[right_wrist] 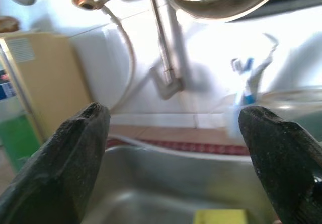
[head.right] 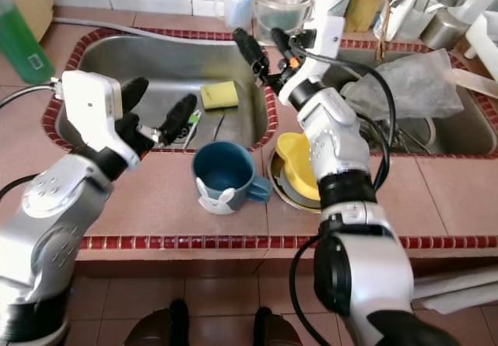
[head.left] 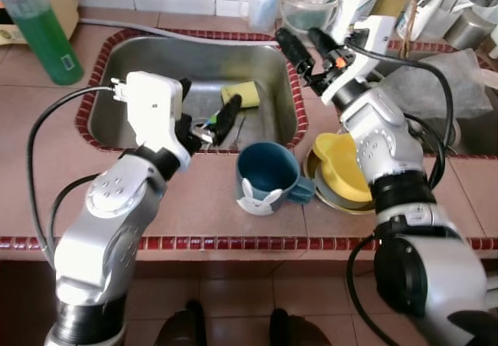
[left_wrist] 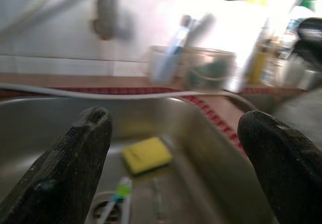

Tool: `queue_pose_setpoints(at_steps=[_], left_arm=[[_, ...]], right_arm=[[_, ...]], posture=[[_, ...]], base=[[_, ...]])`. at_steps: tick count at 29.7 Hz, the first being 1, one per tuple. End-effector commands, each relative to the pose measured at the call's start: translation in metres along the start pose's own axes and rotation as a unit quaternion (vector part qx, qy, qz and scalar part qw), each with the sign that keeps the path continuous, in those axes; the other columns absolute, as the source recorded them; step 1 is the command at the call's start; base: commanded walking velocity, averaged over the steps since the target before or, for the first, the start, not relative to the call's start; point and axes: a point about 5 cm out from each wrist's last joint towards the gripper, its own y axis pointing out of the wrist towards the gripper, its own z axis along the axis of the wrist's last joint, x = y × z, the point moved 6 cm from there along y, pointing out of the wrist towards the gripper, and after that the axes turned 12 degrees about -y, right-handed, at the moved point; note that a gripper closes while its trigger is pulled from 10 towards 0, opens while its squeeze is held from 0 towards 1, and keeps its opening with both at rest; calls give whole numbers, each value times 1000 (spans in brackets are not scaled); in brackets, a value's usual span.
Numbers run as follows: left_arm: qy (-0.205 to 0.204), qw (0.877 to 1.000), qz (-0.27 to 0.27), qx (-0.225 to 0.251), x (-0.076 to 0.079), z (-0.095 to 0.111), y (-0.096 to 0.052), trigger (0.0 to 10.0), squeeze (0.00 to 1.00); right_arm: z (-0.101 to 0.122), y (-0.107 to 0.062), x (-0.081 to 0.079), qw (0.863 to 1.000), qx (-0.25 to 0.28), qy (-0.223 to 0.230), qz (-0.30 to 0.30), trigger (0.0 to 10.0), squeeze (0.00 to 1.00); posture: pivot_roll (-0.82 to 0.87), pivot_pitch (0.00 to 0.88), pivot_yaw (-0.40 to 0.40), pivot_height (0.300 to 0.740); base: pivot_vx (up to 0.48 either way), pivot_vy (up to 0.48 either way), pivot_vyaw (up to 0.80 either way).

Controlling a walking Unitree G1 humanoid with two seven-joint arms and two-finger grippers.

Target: Kitchen organization

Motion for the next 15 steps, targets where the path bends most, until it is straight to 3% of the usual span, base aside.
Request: queue_pose_setpoints(at_steps=[1, 8, 12, 15], left_arm=[[2, 1000, 16, 5, -5, 0, 3, 10000, 0], [-36, 998, 42, 22, -19, -2, 5, 10000, 0], [-20, 998, 54, 34, -24, -3, 2, 10000, 0], [-33, 997, 61, 31, -29, -9, 0, 10000, 0]], right_arm=[[15, -3, 8, 999, 28, -27, -23, 10000, 0], [27, -30, 10, 987, 56, -121, -90, 10000, 0], [26, -39, 12, 983, 53, -133, -113, 10000, 0], [27, -48, 12, 978, 53, -152, -131, 10000, 0]], posture=[[29, 160, -76, 740], [8, 105, -63, 740], [-9, 87, -53, 740], [-28, 71, -41, 740]], base=[[0, 0, 0], [0, 0, 0], [0, 0, 0], [0, 0, 0]])
